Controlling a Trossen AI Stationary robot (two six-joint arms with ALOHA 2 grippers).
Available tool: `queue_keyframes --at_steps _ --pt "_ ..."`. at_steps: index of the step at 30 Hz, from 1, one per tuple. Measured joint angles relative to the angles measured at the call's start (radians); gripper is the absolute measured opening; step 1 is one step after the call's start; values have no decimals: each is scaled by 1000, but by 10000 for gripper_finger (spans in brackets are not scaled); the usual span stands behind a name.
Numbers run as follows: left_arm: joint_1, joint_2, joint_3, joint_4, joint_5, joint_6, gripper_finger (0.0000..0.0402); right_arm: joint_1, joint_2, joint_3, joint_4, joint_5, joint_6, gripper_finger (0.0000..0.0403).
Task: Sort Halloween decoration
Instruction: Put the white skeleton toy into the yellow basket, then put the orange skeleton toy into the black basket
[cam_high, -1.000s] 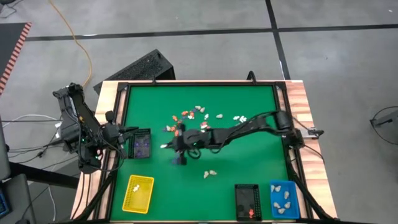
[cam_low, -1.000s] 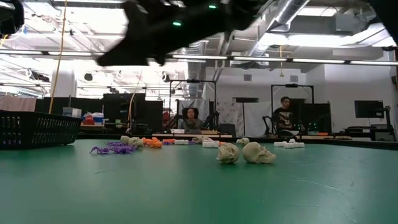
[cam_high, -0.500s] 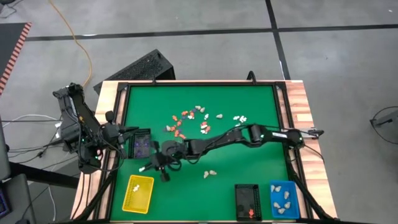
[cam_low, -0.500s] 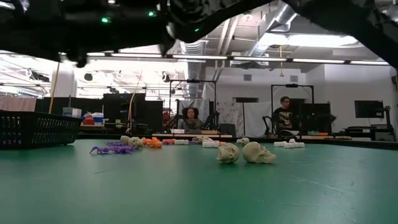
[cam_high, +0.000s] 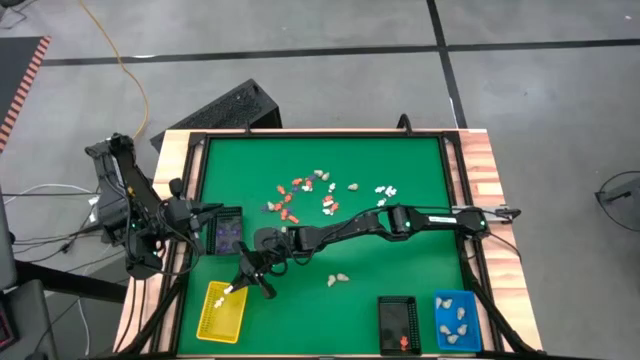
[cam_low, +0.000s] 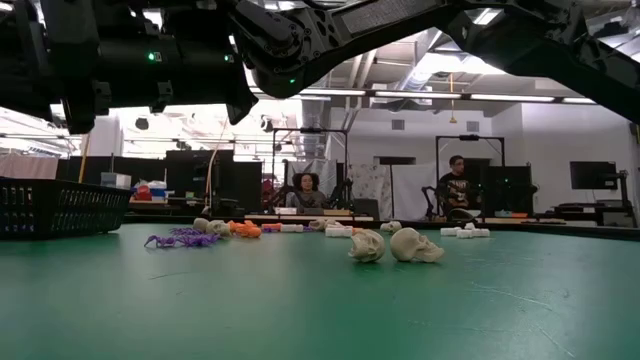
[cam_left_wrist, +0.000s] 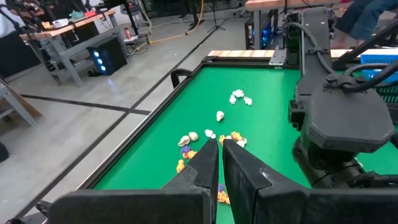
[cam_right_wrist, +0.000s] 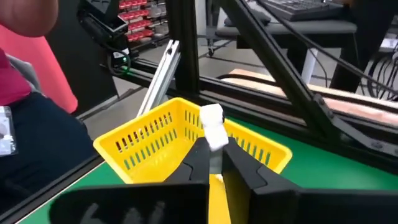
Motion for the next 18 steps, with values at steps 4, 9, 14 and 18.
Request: queue_keyframes --at_steps 4,9,14,18 --pt "0 0 0 0 -18 0 14 4 0 0 0 -4 -11 77" --pt "0 0 0 0 -22 6 14 3 0 0 -1 -5 8 111" --pt "0 0 0 0 -21 6 14 0 0 0 -4 -4 9 126" --pt "0 0 0 0 -21 3 14 -16 -12 0 -79 -4 4 127"
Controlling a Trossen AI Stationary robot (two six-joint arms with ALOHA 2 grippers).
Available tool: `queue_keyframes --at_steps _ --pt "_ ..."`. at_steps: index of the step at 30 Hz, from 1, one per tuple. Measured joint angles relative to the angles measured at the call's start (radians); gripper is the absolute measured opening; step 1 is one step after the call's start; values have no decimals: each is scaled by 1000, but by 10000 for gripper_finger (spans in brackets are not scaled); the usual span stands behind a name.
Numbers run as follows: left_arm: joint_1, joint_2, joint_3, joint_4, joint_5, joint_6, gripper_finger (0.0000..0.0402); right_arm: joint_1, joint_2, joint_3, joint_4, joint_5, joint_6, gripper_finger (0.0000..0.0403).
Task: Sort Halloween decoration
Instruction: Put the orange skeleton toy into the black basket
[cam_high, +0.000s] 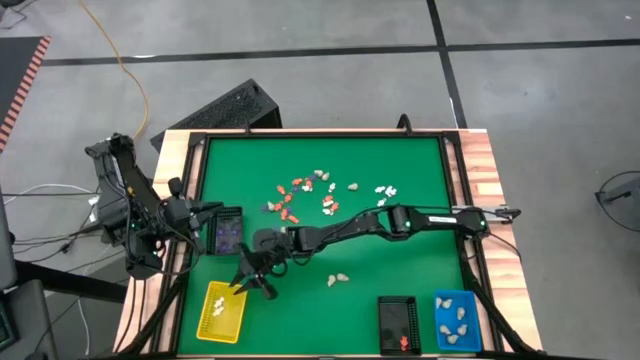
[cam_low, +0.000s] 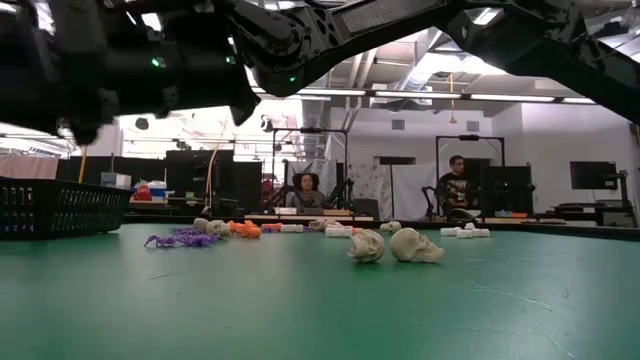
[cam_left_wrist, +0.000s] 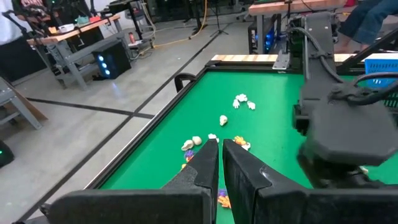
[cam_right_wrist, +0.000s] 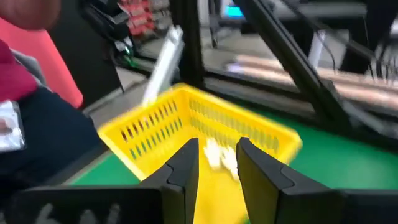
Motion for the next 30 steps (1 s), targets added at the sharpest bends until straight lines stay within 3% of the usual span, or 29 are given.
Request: queue_keyframes --at_steps 6,15,20,25,30 --pt "0 0 0 0 7 4 14 -58 -113 1 -267 54 -120 127" --pt "0 0 0 0 9 23 14 -165 -278 1 -896 243 -316 127" --pt "0 0 0 0 16 23 14 -239 -314 0 -1203 249 -322 123" --pt "0 0 0 -5 18 23 14 -274 -325 -23 -1353 243 -316 106" --pt "-1 0 0 -10 61 23 14 -272 -376 -194 -1450 238 -311 96"
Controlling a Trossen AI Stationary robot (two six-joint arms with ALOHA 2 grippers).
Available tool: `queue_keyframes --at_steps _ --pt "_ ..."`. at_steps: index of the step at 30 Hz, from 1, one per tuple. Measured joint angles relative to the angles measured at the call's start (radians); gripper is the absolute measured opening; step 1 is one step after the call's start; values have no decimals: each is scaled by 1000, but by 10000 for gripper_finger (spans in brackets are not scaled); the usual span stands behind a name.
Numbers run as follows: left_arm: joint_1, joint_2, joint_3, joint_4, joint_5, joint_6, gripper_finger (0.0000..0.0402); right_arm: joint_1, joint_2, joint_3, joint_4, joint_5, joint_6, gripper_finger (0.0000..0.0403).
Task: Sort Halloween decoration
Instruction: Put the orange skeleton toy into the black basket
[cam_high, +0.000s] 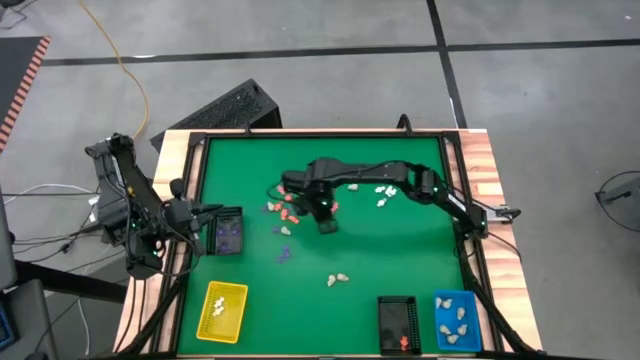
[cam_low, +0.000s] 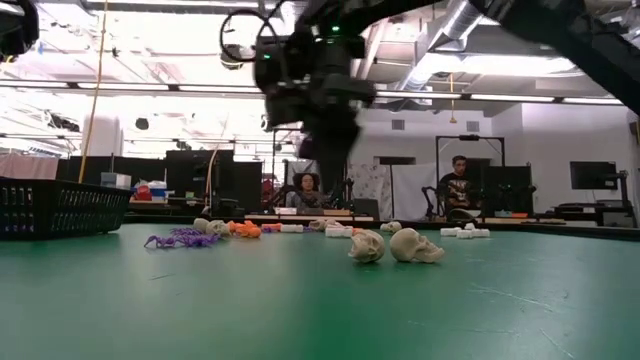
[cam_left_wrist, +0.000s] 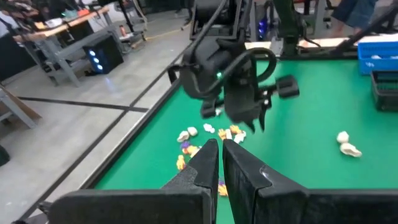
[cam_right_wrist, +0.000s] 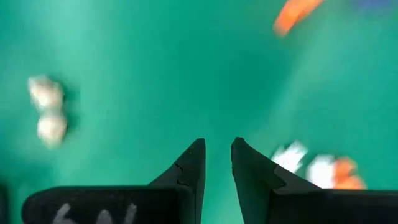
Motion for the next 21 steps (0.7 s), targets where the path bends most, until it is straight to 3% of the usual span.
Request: queue_keyframes --at_steps 5,9,12,17,21 --pt "0 0 0 -6 18 0 14 -12 -263 -382 223 -1 64 95" --pt "0 0 0 -20 -7 0 14 -23 -513 -747 698 90 216 95" --pt "0 0 0 -20 -36 0 14 3 -630 -996 1103 192 332 95" --pt "0 0 0 -20 -74 -17 14 76 -620 -1237 1688 365 412 95" --pt "0 0 0 -20 -90 -46 14 112 -528 -1247 1882 440 415 95"
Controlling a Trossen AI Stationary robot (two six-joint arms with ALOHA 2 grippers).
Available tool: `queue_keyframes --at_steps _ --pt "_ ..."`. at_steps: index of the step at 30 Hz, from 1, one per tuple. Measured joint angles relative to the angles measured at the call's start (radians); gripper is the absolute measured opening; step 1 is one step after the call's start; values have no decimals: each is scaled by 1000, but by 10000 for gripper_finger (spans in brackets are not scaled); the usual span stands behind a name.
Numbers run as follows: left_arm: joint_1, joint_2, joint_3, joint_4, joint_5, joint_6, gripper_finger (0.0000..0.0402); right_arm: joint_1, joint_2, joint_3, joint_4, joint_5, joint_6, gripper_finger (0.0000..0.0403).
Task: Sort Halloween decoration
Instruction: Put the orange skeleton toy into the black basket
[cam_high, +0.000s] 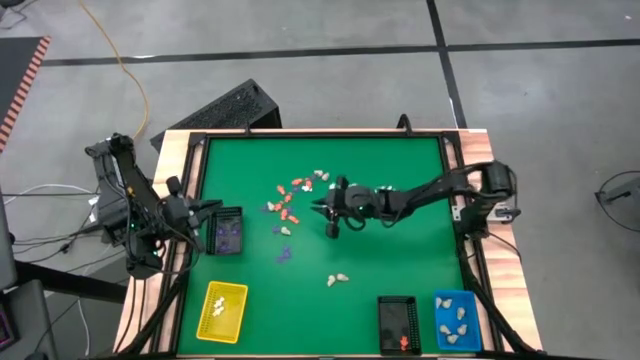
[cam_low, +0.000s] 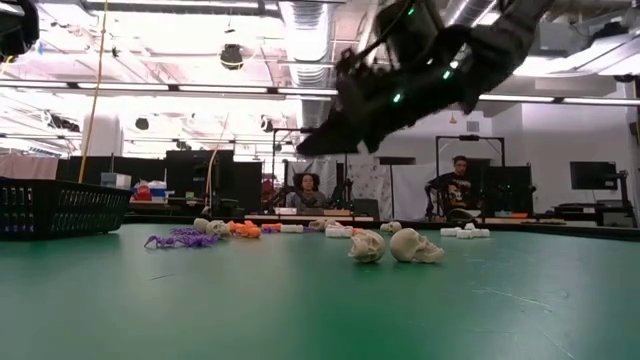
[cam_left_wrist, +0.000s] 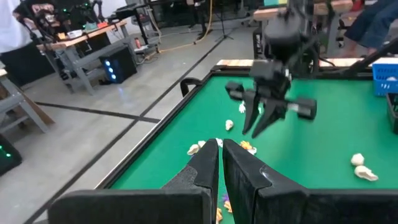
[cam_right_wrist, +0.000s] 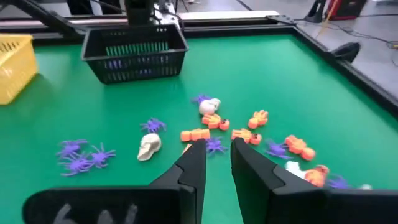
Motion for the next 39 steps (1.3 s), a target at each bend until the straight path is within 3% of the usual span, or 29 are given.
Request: queue_keyframes --at_steps 7,18,25,39 --pt "0 9 0 0 -2 -8 14 29 173 98 80 0 -1 114" --pt "0 13 0 0 0 -4 14 21 329 249 67 12 15 234" --pt "0 15 0 0 2 -7 14 0 341 266 -14 18 43 229" --pt "0 15 0 0 -1 -7 14 -1 421 295 17 6 67 221"
